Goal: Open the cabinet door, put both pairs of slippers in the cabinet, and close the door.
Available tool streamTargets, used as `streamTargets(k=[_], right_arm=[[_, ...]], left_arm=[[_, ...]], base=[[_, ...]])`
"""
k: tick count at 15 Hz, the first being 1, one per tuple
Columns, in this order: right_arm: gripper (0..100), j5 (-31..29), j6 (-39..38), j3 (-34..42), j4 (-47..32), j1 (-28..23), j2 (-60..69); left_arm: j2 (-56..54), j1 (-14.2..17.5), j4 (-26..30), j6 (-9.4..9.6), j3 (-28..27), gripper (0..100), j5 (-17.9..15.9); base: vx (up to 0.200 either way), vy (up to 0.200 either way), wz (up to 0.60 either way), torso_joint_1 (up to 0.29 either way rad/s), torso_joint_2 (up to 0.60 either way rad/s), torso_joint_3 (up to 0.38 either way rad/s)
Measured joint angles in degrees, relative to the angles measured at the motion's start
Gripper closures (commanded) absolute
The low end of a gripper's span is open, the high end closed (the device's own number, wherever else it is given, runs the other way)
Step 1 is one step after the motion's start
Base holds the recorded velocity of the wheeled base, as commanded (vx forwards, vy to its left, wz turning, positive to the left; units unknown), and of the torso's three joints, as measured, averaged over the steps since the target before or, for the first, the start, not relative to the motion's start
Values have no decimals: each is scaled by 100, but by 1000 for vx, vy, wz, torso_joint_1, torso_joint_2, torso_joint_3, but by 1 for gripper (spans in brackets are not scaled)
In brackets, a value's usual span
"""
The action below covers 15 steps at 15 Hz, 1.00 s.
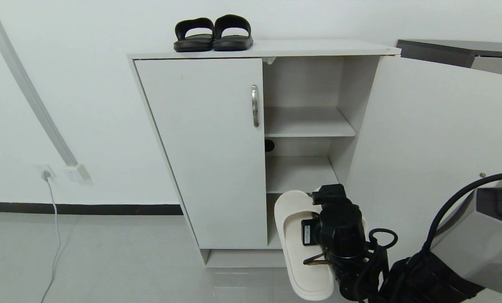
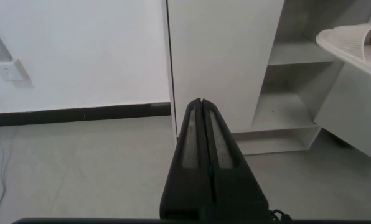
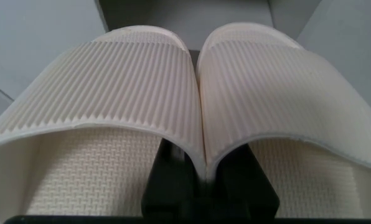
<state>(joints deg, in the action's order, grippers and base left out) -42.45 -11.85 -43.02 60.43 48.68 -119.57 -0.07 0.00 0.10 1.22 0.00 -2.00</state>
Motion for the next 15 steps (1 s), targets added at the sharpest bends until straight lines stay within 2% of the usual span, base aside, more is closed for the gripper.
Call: streamTargets(k=[15], right_arm=[[100, -68, 13, -107, 397, -85, -594]], left_arm=[[5, 0, 1, 11, 0, 100, -7]], base=[[0, 0, 0, 0, 0, 0]])
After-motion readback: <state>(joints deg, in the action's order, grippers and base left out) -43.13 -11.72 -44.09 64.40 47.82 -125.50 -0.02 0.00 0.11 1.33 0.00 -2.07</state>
